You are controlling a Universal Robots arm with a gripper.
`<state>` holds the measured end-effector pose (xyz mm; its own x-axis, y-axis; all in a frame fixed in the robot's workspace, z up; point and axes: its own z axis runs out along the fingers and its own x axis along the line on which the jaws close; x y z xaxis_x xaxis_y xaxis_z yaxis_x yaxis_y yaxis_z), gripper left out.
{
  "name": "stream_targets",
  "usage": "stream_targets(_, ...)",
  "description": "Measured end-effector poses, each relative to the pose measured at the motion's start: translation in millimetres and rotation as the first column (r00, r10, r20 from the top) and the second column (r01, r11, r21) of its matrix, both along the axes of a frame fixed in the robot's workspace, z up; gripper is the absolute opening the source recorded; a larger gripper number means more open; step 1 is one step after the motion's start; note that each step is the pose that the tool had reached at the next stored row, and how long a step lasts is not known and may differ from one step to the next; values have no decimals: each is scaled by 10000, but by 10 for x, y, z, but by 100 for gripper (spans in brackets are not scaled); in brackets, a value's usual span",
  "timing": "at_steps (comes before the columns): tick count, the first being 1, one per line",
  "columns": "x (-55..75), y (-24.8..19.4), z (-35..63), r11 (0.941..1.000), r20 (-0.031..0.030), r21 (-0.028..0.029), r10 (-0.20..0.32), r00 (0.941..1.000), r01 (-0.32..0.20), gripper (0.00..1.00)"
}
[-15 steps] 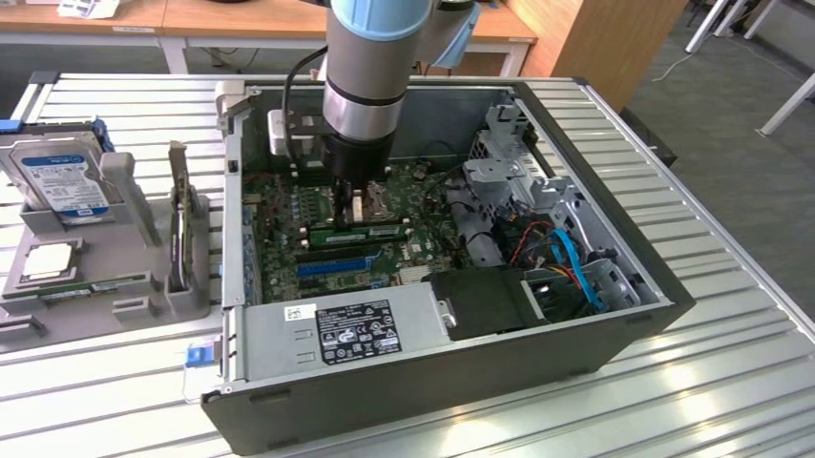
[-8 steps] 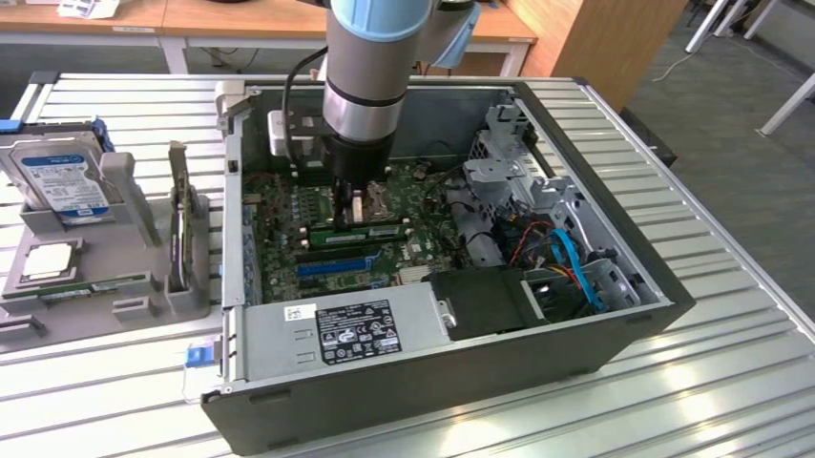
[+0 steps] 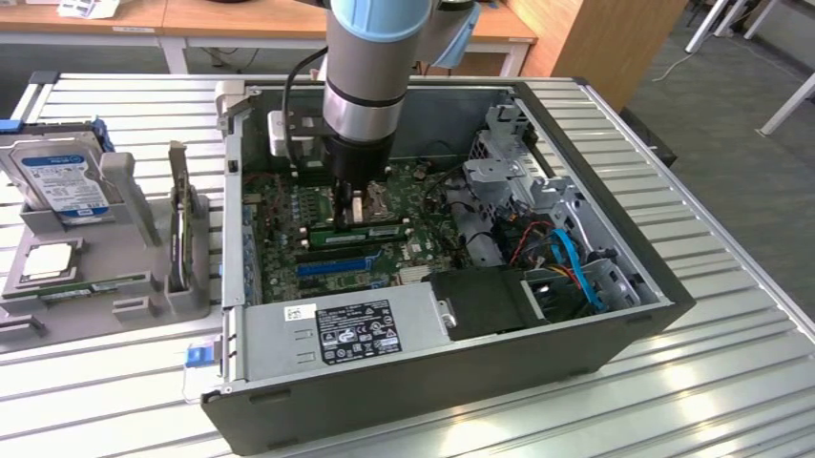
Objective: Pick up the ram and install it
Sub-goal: 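Press down the ram until it locks into place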
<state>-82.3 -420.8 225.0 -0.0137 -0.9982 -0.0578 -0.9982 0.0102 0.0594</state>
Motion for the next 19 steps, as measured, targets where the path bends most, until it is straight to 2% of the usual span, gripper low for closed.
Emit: stream_targets(19,0,-2,-6,10000,1,0,0,10000,0,10)
